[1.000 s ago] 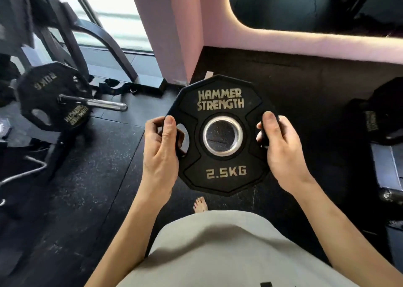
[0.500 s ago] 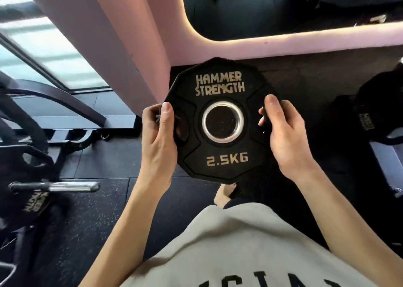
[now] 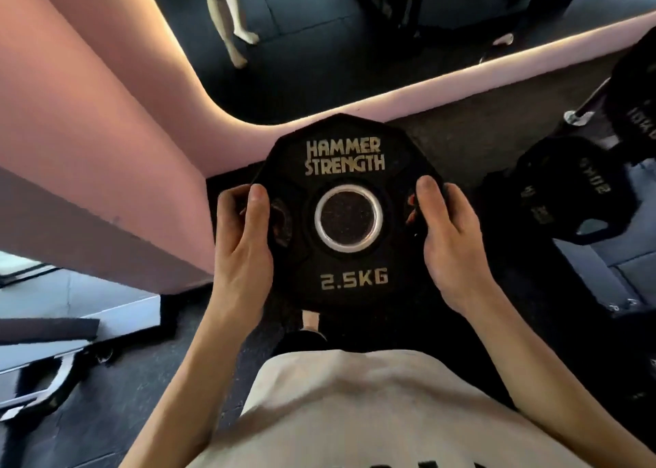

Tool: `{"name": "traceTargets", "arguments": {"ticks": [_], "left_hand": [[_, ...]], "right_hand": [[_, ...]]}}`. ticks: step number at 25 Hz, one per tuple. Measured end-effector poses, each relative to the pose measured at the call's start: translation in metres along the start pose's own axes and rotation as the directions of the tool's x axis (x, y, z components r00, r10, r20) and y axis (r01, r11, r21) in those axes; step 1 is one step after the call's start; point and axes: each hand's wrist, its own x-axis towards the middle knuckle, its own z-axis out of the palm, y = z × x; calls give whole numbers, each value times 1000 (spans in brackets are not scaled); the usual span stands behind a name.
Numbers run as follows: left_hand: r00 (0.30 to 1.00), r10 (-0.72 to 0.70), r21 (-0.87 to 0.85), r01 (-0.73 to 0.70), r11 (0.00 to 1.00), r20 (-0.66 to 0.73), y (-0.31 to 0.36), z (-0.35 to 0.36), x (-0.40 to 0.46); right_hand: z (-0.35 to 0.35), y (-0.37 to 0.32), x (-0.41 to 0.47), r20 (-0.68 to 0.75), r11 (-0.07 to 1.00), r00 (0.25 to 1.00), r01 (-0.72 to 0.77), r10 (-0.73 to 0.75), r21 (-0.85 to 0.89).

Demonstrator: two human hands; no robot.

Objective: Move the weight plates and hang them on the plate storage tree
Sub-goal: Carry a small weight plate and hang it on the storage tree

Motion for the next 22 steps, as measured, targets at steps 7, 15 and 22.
{"name": "traceTargets", "arguments": {"ticks": [7, 15, 22], "left_hand": [[866, 66, -2, -75, 997, 496, 17, 78, 155], [512, 91, -50, -93, 994, 854, 50, 206, 238], [327, 259, -235, -109, 966, 909, 97, 357, 234]], "right_hand": [[8, -21, 83, -453, 1000, 891, 25, -29, -16], [-18, -55, 123, -820, 994, 567, 106, -79, -22], [-109, -103, 163, -921, 974, 336, 172, -197, -146]]}}
